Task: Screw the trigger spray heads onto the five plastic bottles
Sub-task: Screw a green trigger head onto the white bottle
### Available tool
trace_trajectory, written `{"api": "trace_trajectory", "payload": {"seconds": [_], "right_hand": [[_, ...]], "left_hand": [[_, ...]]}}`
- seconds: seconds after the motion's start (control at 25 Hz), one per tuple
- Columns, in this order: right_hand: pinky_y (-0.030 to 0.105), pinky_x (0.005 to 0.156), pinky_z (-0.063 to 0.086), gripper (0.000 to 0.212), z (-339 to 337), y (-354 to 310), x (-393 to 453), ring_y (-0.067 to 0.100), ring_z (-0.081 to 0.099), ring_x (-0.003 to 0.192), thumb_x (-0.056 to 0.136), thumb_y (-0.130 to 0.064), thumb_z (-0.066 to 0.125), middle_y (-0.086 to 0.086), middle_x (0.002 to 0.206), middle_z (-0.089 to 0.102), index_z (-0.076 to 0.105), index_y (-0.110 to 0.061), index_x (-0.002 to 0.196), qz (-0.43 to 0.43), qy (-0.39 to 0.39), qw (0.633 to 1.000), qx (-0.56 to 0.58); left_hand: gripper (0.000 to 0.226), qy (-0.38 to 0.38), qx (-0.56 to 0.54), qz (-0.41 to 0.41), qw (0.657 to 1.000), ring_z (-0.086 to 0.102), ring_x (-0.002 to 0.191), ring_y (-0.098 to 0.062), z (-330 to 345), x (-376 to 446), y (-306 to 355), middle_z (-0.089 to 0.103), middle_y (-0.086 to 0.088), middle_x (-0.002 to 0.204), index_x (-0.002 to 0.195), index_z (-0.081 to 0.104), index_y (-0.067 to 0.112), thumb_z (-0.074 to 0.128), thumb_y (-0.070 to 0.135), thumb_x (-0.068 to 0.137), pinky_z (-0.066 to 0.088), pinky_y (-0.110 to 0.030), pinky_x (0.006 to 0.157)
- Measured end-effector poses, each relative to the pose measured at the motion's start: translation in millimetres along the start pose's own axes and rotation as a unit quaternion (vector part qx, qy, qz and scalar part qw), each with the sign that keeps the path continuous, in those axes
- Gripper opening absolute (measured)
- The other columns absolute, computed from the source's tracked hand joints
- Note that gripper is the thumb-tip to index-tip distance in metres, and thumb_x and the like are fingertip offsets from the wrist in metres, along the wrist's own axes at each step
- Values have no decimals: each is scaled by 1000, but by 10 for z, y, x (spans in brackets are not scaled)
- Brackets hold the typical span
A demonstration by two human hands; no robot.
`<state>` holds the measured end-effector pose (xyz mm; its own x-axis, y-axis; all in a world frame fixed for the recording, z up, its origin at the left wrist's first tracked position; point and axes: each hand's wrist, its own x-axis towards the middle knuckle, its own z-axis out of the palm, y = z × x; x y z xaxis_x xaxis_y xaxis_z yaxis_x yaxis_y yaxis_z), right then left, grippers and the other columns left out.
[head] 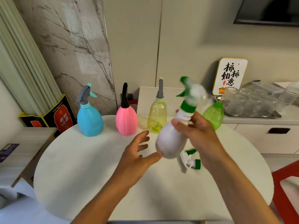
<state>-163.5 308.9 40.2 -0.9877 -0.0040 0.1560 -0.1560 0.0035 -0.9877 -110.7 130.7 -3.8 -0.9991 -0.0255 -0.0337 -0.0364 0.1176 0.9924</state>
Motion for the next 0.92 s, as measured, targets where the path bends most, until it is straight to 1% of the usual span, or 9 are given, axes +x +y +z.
{"api": "trace_trajectory", "payload": {"seconds": [0.08, 0.16, 0.2, 0.32, 0.44, 0.56, 0.72, 0.92], "right_hand": [[8, 61, 47, 17, -169, -78, 264, -8, 66, 71, 82, -14, 78, -22, 79, 75, 70, -26, 92, -26, 74, 997, -6], [15, 64, 46, 16, -261, -112, 545, -7, 64, 71, 83, -19, 78, -20, 82, 73, 68, -27, 92, -41, 120, 991, -32], [19, 67, 45, 16, -274, -103, 683, -3, 65, 75, 83, -22, 77, -16, 87, 72, 67, -27, 94, -50, 132, 988, -54], [29, 73, 45, 24, -262, 9, 1047, 18, 63, 86, 82, -27, 76, -1, 101, 69, 65, -22, 103, -79, 141, 977, -140], [40, 79, 51, 30, -278, 244, 1299, 27, 63, 89, 81, -30, 75, 3, 101, 68, 64, -17, 106, -84, 144, 965, -201], [47, 83, 53, 35, -314, 554, 1430, 33, 65, 93, 81, -30, 76, 9, 104, 70, 64, -12, 108, -50, 150, 958, -239], [46, 82, 53, 38, -341, 811, 1486, 35, 65, 92, 81, -28, 77, 12, 104, 70, 63, -8, 110, -30, 155, 953, -258], [37, 70, 45, 33, -375, 952, 1470, 31, 60, 83, 81, -26, 77, 7, 91, 65, 57, -10, 103, -30, 137, 960, -241]], "left_hand": [[57, 9, -39, -24, 999, 57, 112, -2, -60, 48, -17, 59, 20, 123, 128, 52, 44, 78, 32, 79, 47, -16, 76], [51, 10, -54, -35, 998, 59, 112, -6, -84, 75, -47, 61, 17, 123, 126, 54, 43, 74, 27, 83, 48, -19, 79], [49, 12, -53, -37, 998, 60, 112, -6, -87, 91, -65, 62, 17, 123, 125, 55, 43, 73, 26, 84, 49, -19, 80], [42, 18, -49, -39, 998, 60, 110, -4, -116, 142, -98, 63, 18, 121, 119, 56, 48, 70, 25, 87, 49, -18, 79], [40, 21, -39, -45, 998, 62, 103, 5, -113, 172, -116, 64, 23, 117, 114, 58, 52, 71, 27, 86, 47, -13, 74], [42, 17, -14, -55, 998, 60, 98, 13, -64, 182, -146, 64, 27, 114, 113, 57, 56, 72, 29, 85, 46, -9, 69], [43, 13, 3, -58, 998, 59, 104, 10, -38, 212, -173, 63, 28, 116, 114, 57, 55, 73, 30, 83, 46, -11, 74], [41, 7, 21, -53, 998, 59, 101, 12, -21, 215, -199, 65, 28, 113, 110, 60, 55, 74, 28, 83, 48, -17, 83]]}}
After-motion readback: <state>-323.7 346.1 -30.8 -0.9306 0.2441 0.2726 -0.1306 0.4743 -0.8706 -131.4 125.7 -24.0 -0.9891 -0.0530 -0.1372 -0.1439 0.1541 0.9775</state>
